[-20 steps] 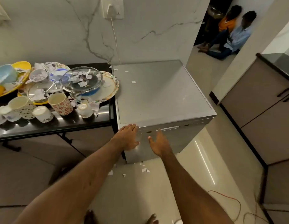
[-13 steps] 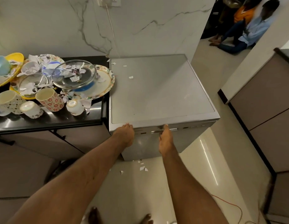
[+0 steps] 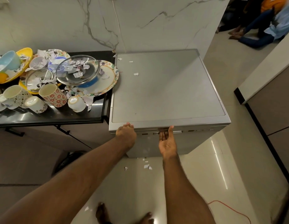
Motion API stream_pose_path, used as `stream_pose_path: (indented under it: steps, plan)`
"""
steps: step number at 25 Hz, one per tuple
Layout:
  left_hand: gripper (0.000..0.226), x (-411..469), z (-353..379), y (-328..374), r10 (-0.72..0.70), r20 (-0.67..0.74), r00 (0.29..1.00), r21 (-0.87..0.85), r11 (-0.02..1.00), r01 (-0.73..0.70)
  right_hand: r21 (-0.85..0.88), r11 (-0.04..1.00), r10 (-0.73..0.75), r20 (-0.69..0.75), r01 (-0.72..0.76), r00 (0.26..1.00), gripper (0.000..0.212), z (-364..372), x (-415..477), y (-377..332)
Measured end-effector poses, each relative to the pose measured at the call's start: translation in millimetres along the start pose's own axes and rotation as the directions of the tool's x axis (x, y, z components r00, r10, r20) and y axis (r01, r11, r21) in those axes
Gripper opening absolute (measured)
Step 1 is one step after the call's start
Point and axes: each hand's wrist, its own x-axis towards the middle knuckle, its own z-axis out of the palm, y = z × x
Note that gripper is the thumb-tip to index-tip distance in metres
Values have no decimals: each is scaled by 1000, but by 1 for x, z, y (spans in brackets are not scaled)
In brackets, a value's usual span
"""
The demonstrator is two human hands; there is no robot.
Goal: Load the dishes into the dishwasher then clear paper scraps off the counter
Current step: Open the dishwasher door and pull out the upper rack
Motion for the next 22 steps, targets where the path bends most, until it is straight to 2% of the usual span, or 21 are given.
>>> stream_pose_path:
  steps: [3, 5, 7, 9, 12, 15, 17, 18, 19, 20, 22]
  plan:
    - [64, 0, -1, 2, 13, -12, 1000, 23, 1000, -13, -46, 999, -9, 14, 10, 1000, 52, -2, 0, -3]
    - [66, -1, 1, 3, 17, -18, 1000, 29, 999, -17, -168, 986, -20, -11, 17, 1000, 71, 1, -7, -4]
    - [70, -7, 3, 0, 3, -33, 999, 20, 1000, -2, -295, 954, 6, -131, -45, 991, 85, -4, -20, 3]
    - [75, -16, 6, -4, 18, -49, 999, 44, 999, -16, -417, 902, -19, -290, -108, 957, 84, -26, -32, 14]
    - [77, -24, 10, -9, 59, -101, 993, 46, 997, -55, -624, 764, -41, -301, -164, 953, 83, -55, -51, 9]
    - [83, -30, 34, -15, 93, -265, 960, -82, 990, -119, -814, 550, -14, -233, -187, 972, 89, -75, -72, -5]
    - [81, -48, 69, -10, 145, -411, 900, -149, 963, -224, -946, 321, -166, -110, -52, 980, 89, -84, -90, -11]
    - [76, -58, 89, -3, 166, -430, 888, -155, 955, -253, -988, 141, -294, 20, 64, 956, 84, -87, -97, -13]
    - [67, -65, 108, 2, 174, -411, 895, -186, 945, -269, -986, -39, -385, 163, 161, 908, 74, -89, -103, -15]
    - [55, -68, 122, 5, 159, -369, 916, -272, 924, -270, -959, -160, -424, 282, 236, 860, 59, -90, -105, -17]
    - [34, -67, 134, 9, 153, -270, 951, -327, 914, -240, -891, -293, -394, 444, 348, 805, 27, -89, -107, -16]
